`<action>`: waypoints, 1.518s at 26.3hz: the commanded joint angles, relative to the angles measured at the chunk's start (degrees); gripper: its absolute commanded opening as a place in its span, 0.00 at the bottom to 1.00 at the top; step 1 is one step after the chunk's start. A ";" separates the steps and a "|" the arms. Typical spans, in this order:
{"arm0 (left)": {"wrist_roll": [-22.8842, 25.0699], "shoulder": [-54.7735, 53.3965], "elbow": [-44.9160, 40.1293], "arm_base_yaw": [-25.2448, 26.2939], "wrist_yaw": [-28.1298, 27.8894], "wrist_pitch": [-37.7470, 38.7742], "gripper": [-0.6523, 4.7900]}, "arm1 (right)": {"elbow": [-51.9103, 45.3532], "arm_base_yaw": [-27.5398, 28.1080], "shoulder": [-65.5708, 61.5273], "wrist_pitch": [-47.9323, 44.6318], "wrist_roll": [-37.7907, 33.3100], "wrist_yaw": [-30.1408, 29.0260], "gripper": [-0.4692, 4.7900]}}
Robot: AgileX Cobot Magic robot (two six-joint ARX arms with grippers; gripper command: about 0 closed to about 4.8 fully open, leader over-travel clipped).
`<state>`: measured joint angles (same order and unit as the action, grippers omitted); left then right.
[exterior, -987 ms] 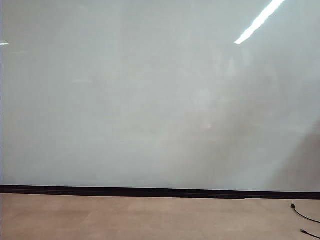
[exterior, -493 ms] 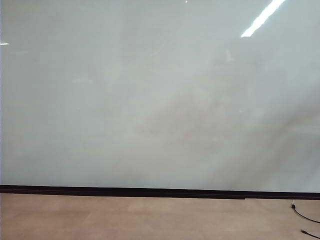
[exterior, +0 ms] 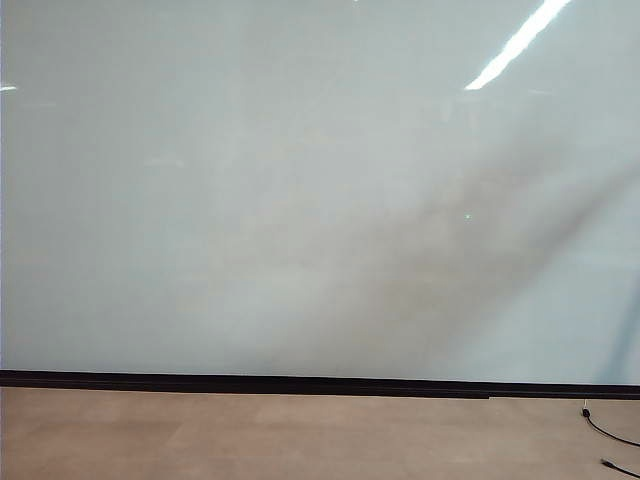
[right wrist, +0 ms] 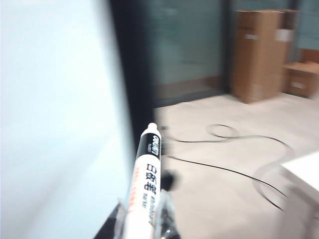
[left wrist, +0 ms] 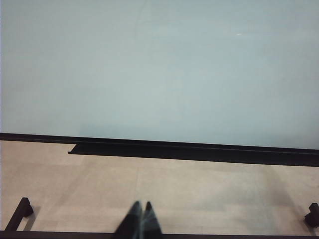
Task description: Pick up the pen on the shelf to the right of the whiteboard and write the letter Z.
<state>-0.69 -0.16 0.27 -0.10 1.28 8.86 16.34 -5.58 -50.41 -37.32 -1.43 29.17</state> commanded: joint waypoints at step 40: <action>0.24 -0.02 0.11 0.00 0.02 -0.28 0.11 | 21.22 -36.06 -23.54 -2.84 1.68 -28.48 0.07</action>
<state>-0.71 -0.16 0.27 -0.10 1.28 8.86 36.88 -41.80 -73.63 -38.15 0.34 1.02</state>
